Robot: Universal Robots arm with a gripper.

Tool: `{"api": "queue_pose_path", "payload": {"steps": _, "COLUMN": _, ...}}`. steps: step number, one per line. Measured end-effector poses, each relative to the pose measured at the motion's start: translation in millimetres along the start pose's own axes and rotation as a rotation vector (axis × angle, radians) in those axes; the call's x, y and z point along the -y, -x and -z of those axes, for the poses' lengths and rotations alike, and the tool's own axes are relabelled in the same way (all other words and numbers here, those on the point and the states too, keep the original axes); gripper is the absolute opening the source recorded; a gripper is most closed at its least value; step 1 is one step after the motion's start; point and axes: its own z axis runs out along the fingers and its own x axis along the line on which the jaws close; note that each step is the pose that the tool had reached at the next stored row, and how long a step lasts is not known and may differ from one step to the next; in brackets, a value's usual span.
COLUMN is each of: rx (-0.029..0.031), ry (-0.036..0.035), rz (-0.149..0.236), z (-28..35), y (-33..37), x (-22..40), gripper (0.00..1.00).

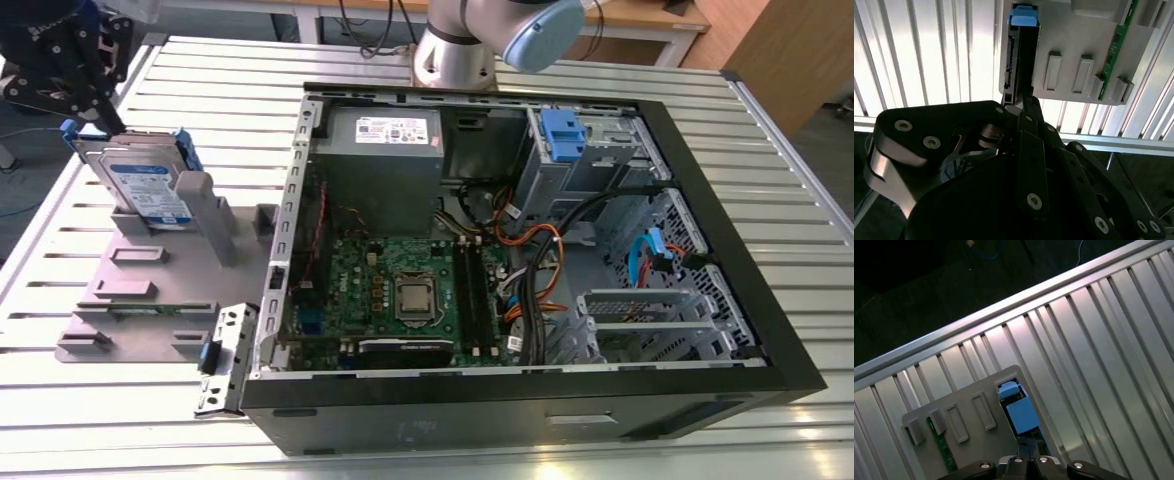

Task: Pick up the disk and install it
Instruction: 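Pick up the disk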

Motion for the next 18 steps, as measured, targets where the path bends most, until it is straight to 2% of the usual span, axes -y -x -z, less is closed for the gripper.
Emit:
{"api": "queue_pose_path", "payload": {"steps": 11, "rx": -0.0070, "ry": 0.0049, "rz": 0.181, "z": -0.7, "y": 0.0, "x": 0.0, "gripper": 0.11}}
{"api": "queue_pose_path", "payload": {"steps": 15, "rx": -0.0025, "ry": 0.0075, "rz": 0.227, "z": -0.7, "y": 0.0, "x": 0.0, "gripper": 0.11}}
{"api": "queue_pose_path", "payload": {"steps": 18, "rx": 0.0008, "ry": 0.0084, "rz": 0.236, "z": -0.8, "y": 0.0, "x": 0.0, "gripper": 0.11}}
